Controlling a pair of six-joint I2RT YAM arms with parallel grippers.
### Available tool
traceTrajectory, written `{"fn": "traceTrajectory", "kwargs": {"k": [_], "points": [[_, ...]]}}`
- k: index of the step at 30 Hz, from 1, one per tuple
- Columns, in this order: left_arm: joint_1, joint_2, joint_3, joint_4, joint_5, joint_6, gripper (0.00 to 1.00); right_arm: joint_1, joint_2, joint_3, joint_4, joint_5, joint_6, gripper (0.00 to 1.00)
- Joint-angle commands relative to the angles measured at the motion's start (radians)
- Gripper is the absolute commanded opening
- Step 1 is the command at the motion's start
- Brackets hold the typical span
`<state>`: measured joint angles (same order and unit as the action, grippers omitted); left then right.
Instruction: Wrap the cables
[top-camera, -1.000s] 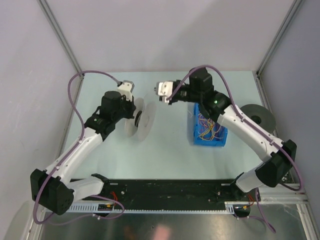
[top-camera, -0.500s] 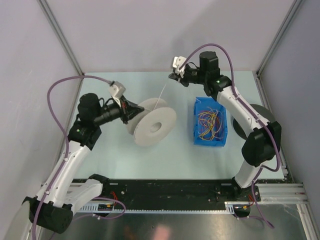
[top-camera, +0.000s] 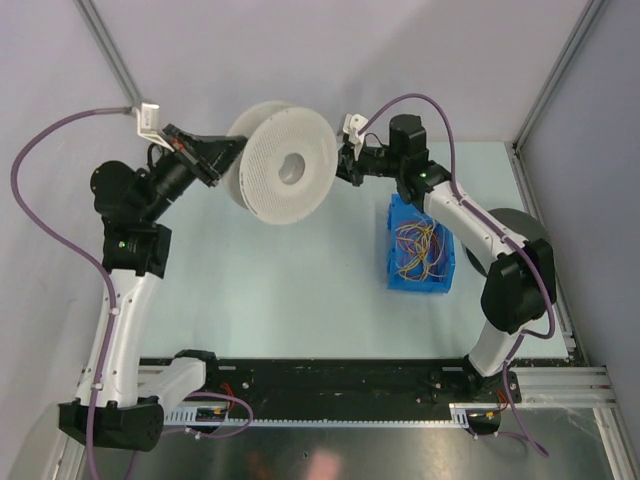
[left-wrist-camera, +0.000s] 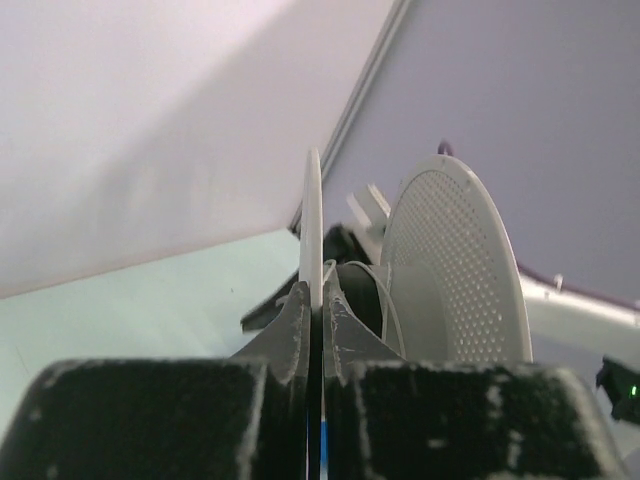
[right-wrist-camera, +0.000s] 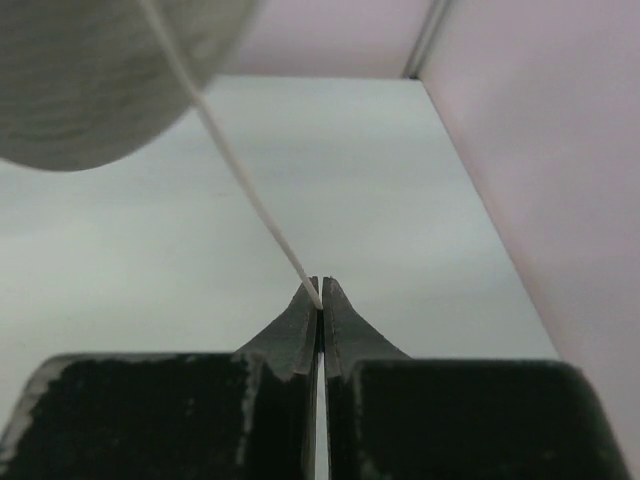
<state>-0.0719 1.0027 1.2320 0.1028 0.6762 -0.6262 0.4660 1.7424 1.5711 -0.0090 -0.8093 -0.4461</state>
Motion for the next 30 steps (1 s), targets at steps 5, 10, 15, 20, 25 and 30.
{"fn": "traceTrajectory", "kwargs": {"k": [5,10,15,20,25,30], "points": [[0.014,0.013,0.194,0.141,-0.218,-0.153,0.00,0.075,-0.053,-0.077,0.160,-0.041,0.284,0.56],[0.014,0.007,0.208,0.085,-0.349,-0.118,0.00,0.052,-0.100,-0.137,0.139,-0.009,0.317,0.83],[0.014,0.000,0.223,0.010,-0.470,-0.099,0.00,0.040,-0.149,-0.203,0.112,0.026,0.292,0.88],[0.011,-0.015,0.215,-0.038,-0.573,-0.154,0.00,0.039,-0.154,-0.230,0.101,0.096,0.350,0.91],[0.005,-0.028,0.181,-0.067,-0.631,-0.242,0.00,0.051,-0.181,-0.318,0.158,0.208,0.391,0.96],[0.003,-0.046,0.133,-0.073,-0.652,-0.318,0.00,0.051,-0.158,-0.349,0.243,0.276,0.385,0.98]]}}
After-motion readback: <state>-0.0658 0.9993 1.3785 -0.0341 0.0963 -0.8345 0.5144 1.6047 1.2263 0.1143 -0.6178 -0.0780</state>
